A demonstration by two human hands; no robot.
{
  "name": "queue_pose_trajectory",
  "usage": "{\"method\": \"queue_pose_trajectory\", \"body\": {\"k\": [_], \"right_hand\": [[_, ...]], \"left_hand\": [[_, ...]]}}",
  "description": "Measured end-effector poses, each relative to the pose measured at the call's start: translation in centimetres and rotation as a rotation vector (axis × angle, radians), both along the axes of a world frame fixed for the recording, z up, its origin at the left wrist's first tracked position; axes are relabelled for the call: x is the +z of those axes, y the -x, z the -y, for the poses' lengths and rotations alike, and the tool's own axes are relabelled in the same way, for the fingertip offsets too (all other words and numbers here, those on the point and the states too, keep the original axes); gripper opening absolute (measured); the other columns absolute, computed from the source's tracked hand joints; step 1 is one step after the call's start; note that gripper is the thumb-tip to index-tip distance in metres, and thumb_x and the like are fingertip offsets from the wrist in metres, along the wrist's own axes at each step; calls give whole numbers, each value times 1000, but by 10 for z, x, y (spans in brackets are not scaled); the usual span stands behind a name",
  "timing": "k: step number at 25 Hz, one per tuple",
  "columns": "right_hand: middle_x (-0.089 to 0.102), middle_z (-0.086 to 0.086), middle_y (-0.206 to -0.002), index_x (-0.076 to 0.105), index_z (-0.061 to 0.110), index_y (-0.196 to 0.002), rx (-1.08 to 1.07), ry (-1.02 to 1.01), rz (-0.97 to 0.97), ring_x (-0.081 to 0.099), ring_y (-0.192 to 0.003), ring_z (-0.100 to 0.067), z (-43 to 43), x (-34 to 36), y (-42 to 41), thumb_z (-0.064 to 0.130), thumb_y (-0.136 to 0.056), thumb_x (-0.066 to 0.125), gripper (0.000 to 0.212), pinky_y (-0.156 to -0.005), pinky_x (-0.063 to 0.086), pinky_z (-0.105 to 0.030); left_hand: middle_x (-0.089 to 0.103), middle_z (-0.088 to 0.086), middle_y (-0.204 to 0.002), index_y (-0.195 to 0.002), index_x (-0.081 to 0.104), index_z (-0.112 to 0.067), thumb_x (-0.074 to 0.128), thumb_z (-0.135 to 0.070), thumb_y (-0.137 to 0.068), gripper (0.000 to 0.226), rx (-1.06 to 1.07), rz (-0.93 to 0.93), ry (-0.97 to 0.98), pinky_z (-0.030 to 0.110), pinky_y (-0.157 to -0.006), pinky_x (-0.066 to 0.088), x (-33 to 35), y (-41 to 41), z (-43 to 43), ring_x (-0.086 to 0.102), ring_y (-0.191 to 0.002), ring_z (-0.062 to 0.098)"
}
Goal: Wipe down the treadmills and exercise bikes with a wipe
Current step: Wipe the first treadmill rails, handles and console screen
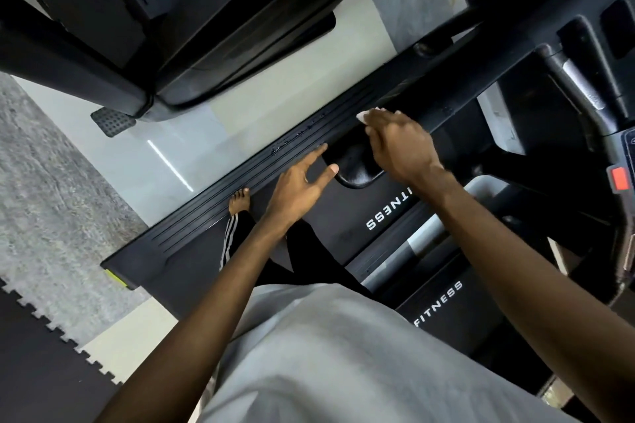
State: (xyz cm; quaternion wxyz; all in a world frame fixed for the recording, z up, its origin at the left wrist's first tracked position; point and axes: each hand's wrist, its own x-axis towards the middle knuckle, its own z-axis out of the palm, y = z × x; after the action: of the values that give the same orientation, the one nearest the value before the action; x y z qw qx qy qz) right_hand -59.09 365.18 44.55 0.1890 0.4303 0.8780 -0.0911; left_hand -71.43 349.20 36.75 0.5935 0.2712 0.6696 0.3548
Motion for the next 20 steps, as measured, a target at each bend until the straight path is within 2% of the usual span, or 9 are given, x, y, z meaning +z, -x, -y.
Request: {"method": "queue_pose_trajectory", "body": {"k": [3,6,8,10,11,13,15,17,20], "right_hand": [[62,-3,-137,63,14,-133,-42,37,-241,57,-128,-22,51,5,-24,16,-101,43,38,-113,40,-40],[67,-1,-128,71,13,-122,-126,2,-372,60,-121,-21,65,11,-38,12,-99,48,32,-100,52,-39],[69,0,-120,74,14,-116,-270,-67,-411,60,-114,-21,50,10,-39,9,-97,54,28,-93,55,-39],[65,-3,-117,74,12,-115,-421,-107,-444,61,-109,-21,40,12,-32,10,-97,57,25,-92,55,-39],[63,-4,-117,73,10,-117,-435,-87,-445,61,-107,-19,45,14,-28,13,-98,58,24,-94,54,-34],[62,-7,-118,71,7,-119,-303,-6,-424,63,-102,-15,67,19,-26,16,-98,61,25,-93,50,-21],[65,-6,-113,73,9,-116,-209,73,-412,67,-99,-19,76,23,-35,14,-98,61,22,-91,55,-30],[64,-6,-106,73,14,-113,-272,46,-427,66,-92,-22,54,22,-44,14,-98,59,21,-82,57,-38],[61,-9,-109,67,15,-125,-417,-53,-440,62,-94,-23,-1,17,-60,13,-98,54,30,-85,49,-26]], "left_hand": [[49,-12,-151,-147,47,-41,61,-54,-94,56,-15,-14,-10,25,-109,35,4,3,-3,48,-127,-2],[47,-9,-152,-147,46,-39,60,-48,-97,53,-55,-40,-18,26,-111,34,9,6,-5,46,-136,8],[46,-9,-153,-147,47,-38,59,-43,-99,50,-78,-86,-44,33,-117,35,12,6,-8,43,-140,13],[48,-8,-152,-147,48,-37,59,-43,-98,50,-88,-114,-47,37,-117,35,15,4,-13,44,-141,15],[49,-7,-151,-146,49,-37,59,-45,-98,50,-90,-118,-33,39,-117,36,17,4,-14,44,-140,16],[51,-5,-150,-146,48,-37,60,-49,-96,53,-96,-130,-7,41,-115,39,21,2,-15,46,-139,17],[52,-4,-149,-147,48,-37,60,-50,-96,54,-94,-140,1,39,-114,39,24,0,-13,47,-138,16],[53,-4,-148,-147,48,-35,60,-48,-97,54,-82,-148,-3,33,-113,40,26,-2,-13,49,-136,15],[56,-3,-145,-145,51,-32,61,-46,-96,52,-57,-188,20,31,-112,40,32,-5,-18,51,-134,15]]}}
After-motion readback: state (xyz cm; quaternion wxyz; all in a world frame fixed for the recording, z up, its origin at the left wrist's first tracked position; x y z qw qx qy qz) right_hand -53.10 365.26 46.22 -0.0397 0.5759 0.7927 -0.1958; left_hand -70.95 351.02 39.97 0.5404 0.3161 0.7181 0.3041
